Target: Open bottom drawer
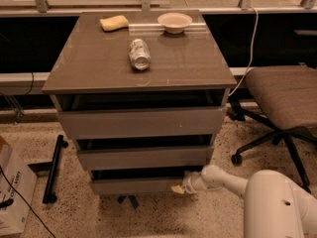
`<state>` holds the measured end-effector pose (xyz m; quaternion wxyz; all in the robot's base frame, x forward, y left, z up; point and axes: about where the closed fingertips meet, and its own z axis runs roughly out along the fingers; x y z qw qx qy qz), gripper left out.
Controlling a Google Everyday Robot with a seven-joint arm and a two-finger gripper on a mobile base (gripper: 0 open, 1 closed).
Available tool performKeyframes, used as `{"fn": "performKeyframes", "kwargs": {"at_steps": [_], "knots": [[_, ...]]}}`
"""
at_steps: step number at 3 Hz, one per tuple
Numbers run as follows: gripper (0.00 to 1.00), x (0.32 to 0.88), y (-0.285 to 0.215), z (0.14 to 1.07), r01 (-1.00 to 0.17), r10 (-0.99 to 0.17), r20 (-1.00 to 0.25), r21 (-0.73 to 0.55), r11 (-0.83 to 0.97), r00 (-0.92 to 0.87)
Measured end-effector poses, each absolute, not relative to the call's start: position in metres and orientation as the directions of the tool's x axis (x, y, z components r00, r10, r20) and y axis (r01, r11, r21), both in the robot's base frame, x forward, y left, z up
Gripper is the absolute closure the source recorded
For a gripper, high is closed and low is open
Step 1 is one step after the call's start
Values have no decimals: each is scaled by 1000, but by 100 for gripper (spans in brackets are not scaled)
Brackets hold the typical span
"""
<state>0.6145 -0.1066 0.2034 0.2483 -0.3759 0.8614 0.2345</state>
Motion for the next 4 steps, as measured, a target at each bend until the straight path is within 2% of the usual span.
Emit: {"fn": "performKeyframes", "kwargs": {"at_steps": [1, 2, 3, 4], "knots": [[60, 614, -107, 205, -764, -531, -604, 217, 607, -594], [29, 614, -107, 207, -764, -531, -604, 217, 607, -594], [6, 614, -107, 207, -764, -531, -604, 217, 607, -594], [0, 614, -107, 207, -764, -532, -604, 217, 607, -594]]}}
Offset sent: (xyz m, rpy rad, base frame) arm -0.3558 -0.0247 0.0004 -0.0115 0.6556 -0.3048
